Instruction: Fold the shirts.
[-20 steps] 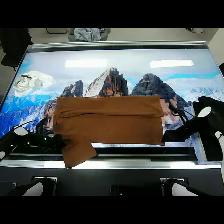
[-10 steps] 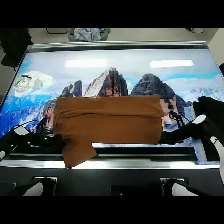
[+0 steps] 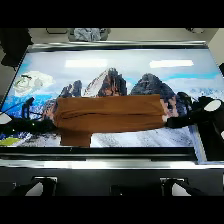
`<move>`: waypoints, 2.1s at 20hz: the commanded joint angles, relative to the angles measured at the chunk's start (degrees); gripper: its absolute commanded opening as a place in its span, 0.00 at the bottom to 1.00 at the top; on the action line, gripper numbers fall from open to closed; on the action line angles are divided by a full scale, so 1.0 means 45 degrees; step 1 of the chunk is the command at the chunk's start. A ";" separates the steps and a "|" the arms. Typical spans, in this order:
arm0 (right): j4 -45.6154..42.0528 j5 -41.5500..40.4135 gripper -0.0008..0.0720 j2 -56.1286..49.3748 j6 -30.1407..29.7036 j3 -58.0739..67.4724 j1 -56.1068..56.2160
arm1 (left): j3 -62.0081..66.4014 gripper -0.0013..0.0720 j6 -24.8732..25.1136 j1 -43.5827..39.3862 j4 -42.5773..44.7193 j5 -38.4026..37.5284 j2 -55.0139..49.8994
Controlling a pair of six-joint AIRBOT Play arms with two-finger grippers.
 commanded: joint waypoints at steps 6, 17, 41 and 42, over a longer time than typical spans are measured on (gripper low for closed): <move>-0.1831 -0.1962 0.06 -0.4017 0.1078 0.5027 0.1666 | 0.6489 0.05 -0.0092 -0.0466 -0.0073 0.0005 -0.5629; -0.0423 -0.2278 0.16 -0.6805 0.1535 0.6256 0.1685 | 0.9850 0.40 -0.0952 -0.0622 -0.0073 -0.1175 -1.0365; 0.4337 -0.0359 0.07 -0.7912 0.0505 0.6766 0.0486 | 0.9160 0.14 -0.0806 -0.3502 -0.0083 -0.1880 -0.6047; 0.4352 -0.0155 0.07 -0.7388 0.0379 0.6766 0.0491 | 0.8597 0.10 -0.0806 -0.3993 -0.0180 -0.1132 -0.6052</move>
